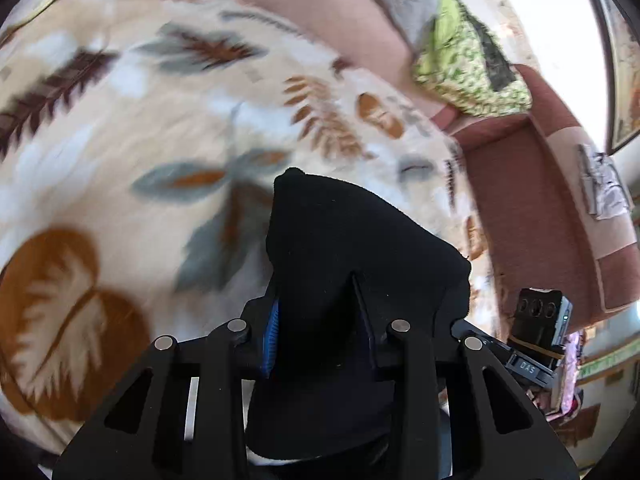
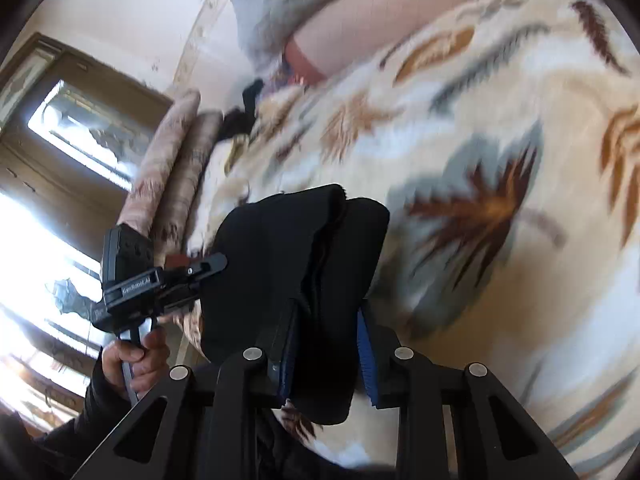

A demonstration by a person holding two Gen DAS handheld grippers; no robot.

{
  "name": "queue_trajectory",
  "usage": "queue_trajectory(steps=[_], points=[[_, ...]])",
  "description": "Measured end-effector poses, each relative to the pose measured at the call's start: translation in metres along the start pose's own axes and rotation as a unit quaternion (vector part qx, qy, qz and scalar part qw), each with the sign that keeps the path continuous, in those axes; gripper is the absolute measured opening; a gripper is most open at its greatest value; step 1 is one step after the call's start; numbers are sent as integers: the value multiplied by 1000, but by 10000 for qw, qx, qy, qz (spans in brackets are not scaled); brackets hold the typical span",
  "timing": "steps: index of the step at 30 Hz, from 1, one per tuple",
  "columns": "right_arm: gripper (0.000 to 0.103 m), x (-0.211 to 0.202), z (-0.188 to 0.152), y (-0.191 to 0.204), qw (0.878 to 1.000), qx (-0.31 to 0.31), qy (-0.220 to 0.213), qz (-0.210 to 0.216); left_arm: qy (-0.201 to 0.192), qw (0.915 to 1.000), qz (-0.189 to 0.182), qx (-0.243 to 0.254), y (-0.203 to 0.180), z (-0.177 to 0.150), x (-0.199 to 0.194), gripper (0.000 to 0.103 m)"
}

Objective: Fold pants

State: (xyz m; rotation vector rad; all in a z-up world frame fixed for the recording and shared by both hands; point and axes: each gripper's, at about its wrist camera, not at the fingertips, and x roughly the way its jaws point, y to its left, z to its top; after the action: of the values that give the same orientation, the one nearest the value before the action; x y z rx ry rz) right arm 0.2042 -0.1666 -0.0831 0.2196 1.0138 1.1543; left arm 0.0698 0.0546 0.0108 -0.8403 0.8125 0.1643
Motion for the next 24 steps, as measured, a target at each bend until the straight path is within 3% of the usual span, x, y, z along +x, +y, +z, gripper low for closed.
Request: queue_trajectory(steps=[5, 11, 14, 17, 20, 22, 24], points=[[27, -22, 42, -20, 9996, 160, -146, -179, 170, 9997, -103, 124, -29, 37, 34, 31], [27, -17, 68, -64, 9981, 472, -156, -369, 359, 9992, 96, 171, -36, 63, 93, 32], [30, -1, 62, -91, 9956, 734, -93, -569, 334, 9989, 205, 272, -26, 59, 117, 54], [34, -4, 55, -100, 9944, 901, -410, -369, 217, 9994, 0, 280, -21, 54, 115, 58], [35, -18, 58, -79, 9910, 565, -661, -1018, -35, 9986, 131, 517, -28, 52, 96, 58], [35, -34, 59, -47, 9828, -118, -940, -1585, -399, 9961, 155, 766, -36, 46, 74, 58], [35, -40, 54, -5, 9733, -1113, -1050, -1708, -632, 9929, -193, 993, -49, 31, 47, 58]])
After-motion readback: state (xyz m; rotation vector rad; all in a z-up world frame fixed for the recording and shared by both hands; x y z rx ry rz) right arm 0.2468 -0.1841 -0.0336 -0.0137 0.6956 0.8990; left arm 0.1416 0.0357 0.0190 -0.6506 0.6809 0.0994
